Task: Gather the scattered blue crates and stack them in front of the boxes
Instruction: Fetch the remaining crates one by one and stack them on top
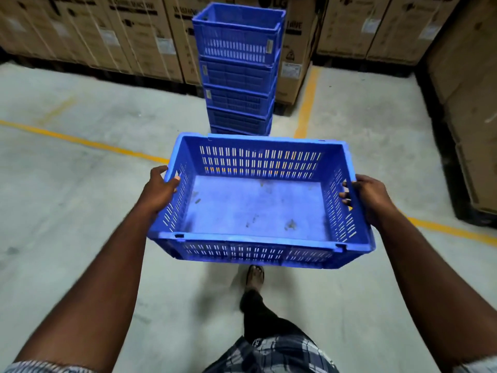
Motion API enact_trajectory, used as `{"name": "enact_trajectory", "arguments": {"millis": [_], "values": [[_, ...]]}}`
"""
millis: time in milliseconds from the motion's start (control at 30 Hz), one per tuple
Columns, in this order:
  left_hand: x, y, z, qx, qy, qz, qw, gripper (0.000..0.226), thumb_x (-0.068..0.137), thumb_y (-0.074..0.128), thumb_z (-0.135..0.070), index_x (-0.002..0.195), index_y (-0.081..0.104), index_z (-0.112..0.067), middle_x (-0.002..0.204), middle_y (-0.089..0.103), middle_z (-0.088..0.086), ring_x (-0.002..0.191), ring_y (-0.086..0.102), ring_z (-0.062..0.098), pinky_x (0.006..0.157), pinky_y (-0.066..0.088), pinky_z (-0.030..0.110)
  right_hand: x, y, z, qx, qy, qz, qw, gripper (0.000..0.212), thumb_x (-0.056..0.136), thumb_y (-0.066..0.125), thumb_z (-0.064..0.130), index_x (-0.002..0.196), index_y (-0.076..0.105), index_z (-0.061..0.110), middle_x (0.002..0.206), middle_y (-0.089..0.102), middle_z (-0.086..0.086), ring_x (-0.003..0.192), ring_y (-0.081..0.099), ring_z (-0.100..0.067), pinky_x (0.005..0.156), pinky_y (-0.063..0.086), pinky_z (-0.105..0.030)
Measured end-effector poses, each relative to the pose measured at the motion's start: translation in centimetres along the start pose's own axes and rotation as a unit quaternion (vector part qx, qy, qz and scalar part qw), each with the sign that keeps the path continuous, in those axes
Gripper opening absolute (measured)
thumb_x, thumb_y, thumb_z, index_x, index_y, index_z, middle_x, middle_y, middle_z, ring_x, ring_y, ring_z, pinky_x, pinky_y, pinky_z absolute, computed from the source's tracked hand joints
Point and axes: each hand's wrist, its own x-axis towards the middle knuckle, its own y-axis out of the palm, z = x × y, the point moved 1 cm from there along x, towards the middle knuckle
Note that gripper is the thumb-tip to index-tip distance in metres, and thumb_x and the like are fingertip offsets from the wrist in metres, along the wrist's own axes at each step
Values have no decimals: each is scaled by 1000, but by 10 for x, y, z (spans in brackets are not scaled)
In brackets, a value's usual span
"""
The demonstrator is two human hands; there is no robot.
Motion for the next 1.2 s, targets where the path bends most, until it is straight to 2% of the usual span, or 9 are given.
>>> {"name": "enact_trajectory", "arguments": {"millis": [100,200,433,567,667,800,933,1100,1200], "values": [[53,-9,-15,5,0,-19,1000,47,94,59,-31,136,38,-23,101,63,13,77,60,23,80,52,44,36,35,25,-5,-13,50,999,26,95,37,-1,109,58,7,91,57,-4,59,60,-21,44,50,-24],[111,-16,-42,18,-10,-25,999,47,95,58,-30,137,37,-24,99,63,14,75,59,23,78,51,41,80,74,52,-8,-33,54,998,25,98,40,1,114,57,8,96,58,-2,55,58,-20,43,49,-23],[240,-44,-86,72,4,-77,994,44,90,59,-25,131,42,-32,102,70,14,86,69,30,83,55,47,176,162,127,-124,-117,27,985,24,98,42,6,109,61,14,90,61,1,50,57,-17,41,46,-22],[314,-63,-104,118,20,-110,987,46,89,57,-15,131,45,-29,109,70,12,91,68,35,82,54,45,230,218,166,-235,-143,-19,961,16,96,44,11,100,59,15,82,67,-13,51,62,-22,38,46,-20],[372,-76,-120,132,34,-116,984,45,91,56,-13,133,47,-26,109,70,13,91,67,34,81,54,44,267,259,186,-281,-145,-38,948,13,94,44,11,96,57,12,69,67,-16,39,61,-11,36,45,-19],[455,-99,-147,146,65,-93,983,44,91,56,-14,132,47,-25,112,69,11,96,67,34,84,54,43,309,313,215,-287,-145,-67,944,15,94,43,9,96,57,9,72,64,-15,38,62,-9,35,47,-21],[530,-128,-191,177,104,-76,976,47,89,57,-16,135,48,-20,116,69,16,102,66,35,91,52,46,332,364,253,-288,-158,-97,940,17,93,41,8,97,57,14,81,65,-14,52,69,-22,43,52,-28],[601,-157,-262,194,170,-35,966,48,87,61,-12,134,53,-20,114,70,11,98,67,32,89,51,41,362,407,303,-233,-131,-118,956,35,94,43,8,129,43,12,94,64,-15,65,68,-34,59,55,-40],[645,-165,-297,209,202,1,957,52,85,67,-10,135,55,-19,119,67,10,102,67,29,88,52,40,388,422,332,-188,-106,-93,972,40,94,42,4,133,32,7,92,62,-20,67,62,-31,63,51,-42]]}}
